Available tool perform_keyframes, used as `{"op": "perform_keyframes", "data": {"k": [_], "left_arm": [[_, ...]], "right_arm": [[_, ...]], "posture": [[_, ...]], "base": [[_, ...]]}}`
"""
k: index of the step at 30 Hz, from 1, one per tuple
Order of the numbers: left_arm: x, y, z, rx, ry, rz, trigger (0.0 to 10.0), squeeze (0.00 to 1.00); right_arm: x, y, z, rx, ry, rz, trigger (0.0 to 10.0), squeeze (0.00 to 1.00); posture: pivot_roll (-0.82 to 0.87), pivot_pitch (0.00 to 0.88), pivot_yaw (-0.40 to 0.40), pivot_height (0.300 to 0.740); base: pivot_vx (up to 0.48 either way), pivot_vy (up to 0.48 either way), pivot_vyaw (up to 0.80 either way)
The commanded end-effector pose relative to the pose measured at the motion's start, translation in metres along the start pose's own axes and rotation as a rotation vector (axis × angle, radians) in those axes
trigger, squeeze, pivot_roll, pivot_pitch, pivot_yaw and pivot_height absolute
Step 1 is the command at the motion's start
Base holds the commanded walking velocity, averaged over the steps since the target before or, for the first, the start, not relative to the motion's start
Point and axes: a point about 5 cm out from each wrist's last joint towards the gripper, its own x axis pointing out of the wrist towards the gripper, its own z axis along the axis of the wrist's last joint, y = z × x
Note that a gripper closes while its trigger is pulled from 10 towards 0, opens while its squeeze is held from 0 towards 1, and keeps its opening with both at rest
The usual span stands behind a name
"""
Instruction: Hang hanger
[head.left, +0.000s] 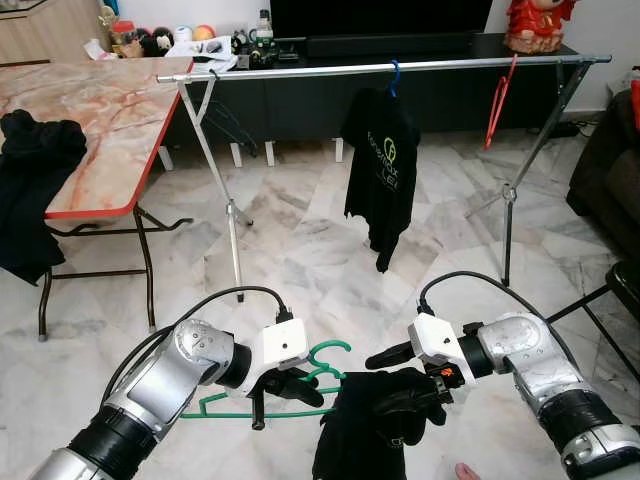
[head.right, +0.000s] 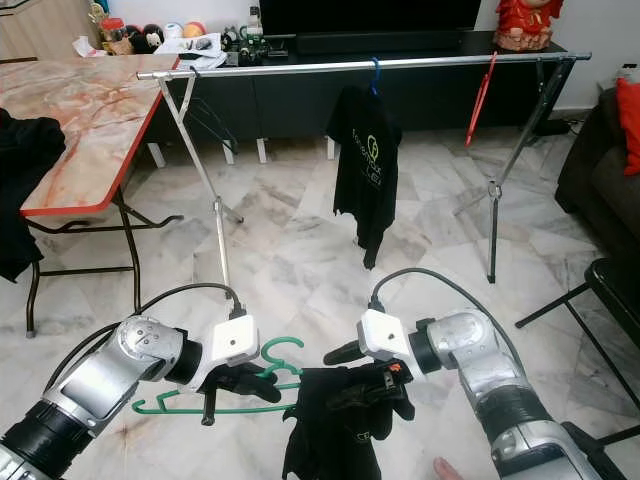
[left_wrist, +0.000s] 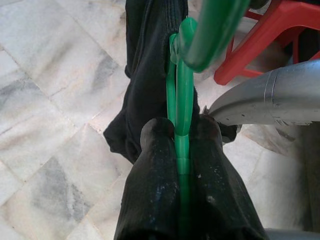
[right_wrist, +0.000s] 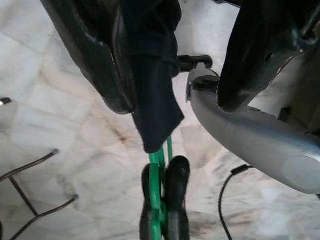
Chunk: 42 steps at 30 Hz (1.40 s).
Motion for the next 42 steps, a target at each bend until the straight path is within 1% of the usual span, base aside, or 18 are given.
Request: {"op": "perform_keyframes", "data": {"k": [1, 6, 12, 19, 20, 21, 22, 25, 35, 42], "left_arm": [[-0.002, 0.002, 0.020, 0.067, -0.038, -0.007, 10.0, 0.00], [-0.001, -0.001, 0.026, 0.090, -0.052, -0.028, 10.0, 0.00], [0.001, -0.008, 0.029, 0.106, -0.060, -0.064, 10.0, 0.00], [0.004, -0.009, 0.032, 0.112, -0.064, -0.071, 10.0, 0.00], [0.004, -0.010, 0.032, 0.113, -0.066, -0.071, 10.0, 0.00], [0.005, -0.010, 0.032, 0.114, -0.067, -0.072, 10.0, 0.00], [0.005, -0.011, 0.033, 0.116, -0.068, -0.074, 10.0, 0.00], [0.008, -0.013, 0.036, 0.123, -0.078, -0.085, 10.0, 0.00], [0.012, -0.015, 0.042, 0.133, -0.097, -0.097, 10.0, 0.00], [0.014, -0.015, 0.049, 0.144, -0.115, -0.098, 10.0, 0.00]], "right_arm": [[0.005, 0.000, -0.004, 0.002, 0.015, -0.033, 10.0, 0.00], [0.010, -0.003, -0.005, 0.002, 0.012, -0.094, 10.0, 0.00], [0.012, -0.001, -0.004, 0.025, -0.027, -0.047, 10.0, 0.00], [0.011, 0.000, -0.003, 0.056, -0.058, -0.008, 10.0, 0.00], [0.011, 0.000, -0.004, 0.062, -0.059, -0.001, 4.7, 0.00], [0.011, 0.001, -0.004, 0.066, -0.060, 0.004, 1.9, 0.00], [0.011, 0.001, -0.005, 0.074, -0.063, 0.008, 0.0, 0.00], [0.012, 0.003, -0.006, 0.098, -0.083, 0.026, 0.0, 0.00], [0.018, 0.007, -0.011, 0.136, -0.084, 0.059, 0.0, 0.00], [0.024, 0.011, -0.013, 0.140, -0.067, 0.102, 0.0, 0.00]], "posture": [[0.07, 0.148, 0.036, 0.740], [0.08, 0.144, 0.031, 0.740], [0.07, 0.131, 0.022, 0.740], [0.07, 0.123, 0.017, 0.740], [0.07, 0.118, 0.016, 0.740], [0.07, 0.117, 0.015, 0.740], [0.07, 0.114, 0.015, 0.740], [0.07, 0.107, 0.014, 0.740], [0.07, 0.084, 0.011, 0.740], [0.07, 0.071, 0.014, 0.740]], "base": [[0.000, 0.000, 0.00], [0.000, 0.000, 0.00], [0.000, 0.000, 0.00], [0.000, 0.000, 0.00], [0.000, 0.000, 0.00], [0.000, 0.000, 0.00], [0.000, 0.000, 0.00], [0.000, 0.000, 0.00], [0.000, 0.000, 0.00], [0.000, 0.000, 0.00]]}}
